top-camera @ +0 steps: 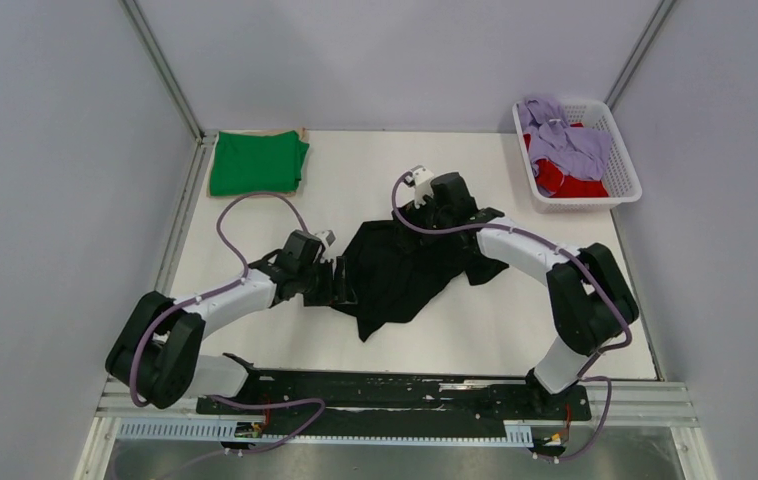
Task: Fold and stack the t-shirts
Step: Flatten out the tshirt
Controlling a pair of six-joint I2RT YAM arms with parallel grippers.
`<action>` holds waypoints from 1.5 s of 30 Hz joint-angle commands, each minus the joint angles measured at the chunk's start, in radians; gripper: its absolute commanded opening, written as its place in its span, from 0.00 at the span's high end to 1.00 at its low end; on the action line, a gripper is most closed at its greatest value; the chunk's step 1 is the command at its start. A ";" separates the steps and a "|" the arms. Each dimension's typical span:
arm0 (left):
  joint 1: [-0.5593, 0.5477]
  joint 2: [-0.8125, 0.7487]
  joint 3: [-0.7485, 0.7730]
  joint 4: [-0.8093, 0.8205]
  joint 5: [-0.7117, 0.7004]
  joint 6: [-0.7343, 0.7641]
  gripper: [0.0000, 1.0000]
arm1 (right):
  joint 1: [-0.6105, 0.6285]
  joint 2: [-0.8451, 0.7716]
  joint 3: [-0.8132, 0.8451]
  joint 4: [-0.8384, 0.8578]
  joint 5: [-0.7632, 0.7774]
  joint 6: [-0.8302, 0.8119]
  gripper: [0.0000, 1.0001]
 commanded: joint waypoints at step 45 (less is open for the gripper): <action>-0.033 -0.543 0.495 -0.261 -0.630 0.166 1.00 | -0.169 -0.653 -0.002 0.094 0.567 0.185 1.00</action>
